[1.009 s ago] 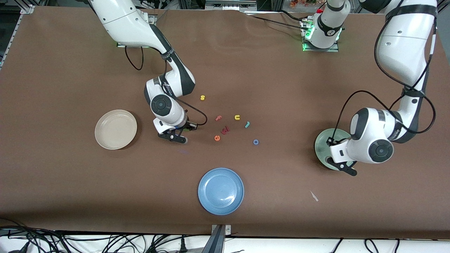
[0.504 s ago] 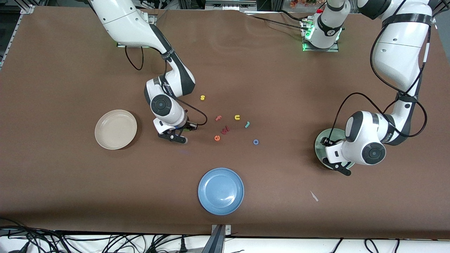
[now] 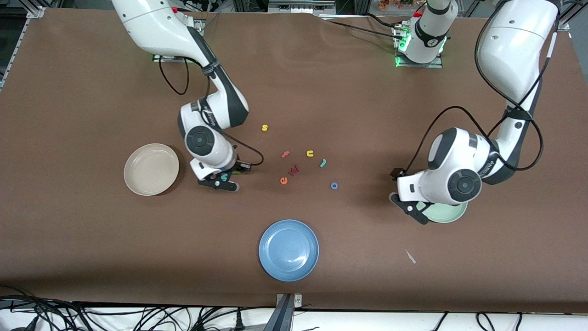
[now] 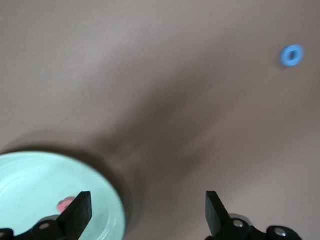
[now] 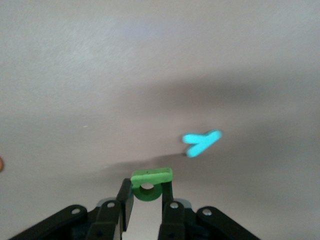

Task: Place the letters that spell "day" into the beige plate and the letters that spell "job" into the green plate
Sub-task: 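Release green b on the beige plate while the left gripper reaches blue o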

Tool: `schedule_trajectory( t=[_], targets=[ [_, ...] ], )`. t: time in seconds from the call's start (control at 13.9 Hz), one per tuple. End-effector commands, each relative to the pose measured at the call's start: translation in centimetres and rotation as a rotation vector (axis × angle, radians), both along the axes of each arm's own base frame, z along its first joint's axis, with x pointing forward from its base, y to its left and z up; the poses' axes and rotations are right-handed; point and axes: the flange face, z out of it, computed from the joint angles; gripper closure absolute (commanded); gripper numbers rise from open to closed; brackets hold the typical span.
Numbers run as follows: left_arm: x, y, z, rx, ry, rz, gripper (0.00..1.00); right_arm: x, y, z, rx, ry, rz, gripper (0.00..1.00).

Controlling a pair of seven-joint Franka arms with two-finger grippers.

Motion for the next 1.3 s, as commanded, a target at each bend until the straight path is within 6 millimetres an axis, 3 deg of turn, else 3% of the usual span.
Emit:
schedule_trajectory(
  t=[0.0, 0.14, 0.43, 0.5, 0.72, 0.86, 1.01, 1.08, 1.22],
  targets=[
    [0.1, -2.7, 1.7, -0.031, -0.025, -0.04, 0.0, -0.6, -5.7, 3.4, -0.004, 0.016, 0.122, 0.85],
    [-1.4, -8.2, 1.6, -0.037, -0.037, -0.07, 0.0, -1.5, -9.4, 3.6, -0.008, 0.029, 0.178, 0.85],
    [-3.9, -16.8, -0.2, -0.016, -0.098, 0.158, 0.0, -2.4, -16.3, 3.4, -0.014, 0.022, 0.252, 0.84],
    [-4.3, -18.2, -1.0, -0.026, -0.111, 0.209, 0.0, -2.8, -18.5, 2.7, -0.019, 0.018, 0.273, 0.84],
    [-4.2, -19.5, -3.4, -0.064, -0.136, 0.308, 0.0, -3.8, -24.1, 0.5, -0.046, -0.035, 0.362, 0.84],
    [-5.0, -21.2, -4.1, -0.042, -0.171, 0.334, 0.0, -3.5, -26.0, -0.2, -0.056, -0.035, 0.39, 0.8],
    [-6.3, -23.2, -5.2, 0.051, -0.251, 0.312, 0.0, -3.1, -26.4, -0.1, -0.051, -0.035, 0.369, 0.0],
    [-7.1, -24.2, -5.5, 0.069, -0.262, 0.333, 0.01, -2.8, -25.8, 0.2, -0.044, -0.023, 0.367, 0.0],
    [-7.1, -24.1, -6.0, 0.079, -0.264, 0.344, 0.09, -2.4, -23.9, 1.3, -0.024, 0.044, 0.296, 0.0]
  ],
)
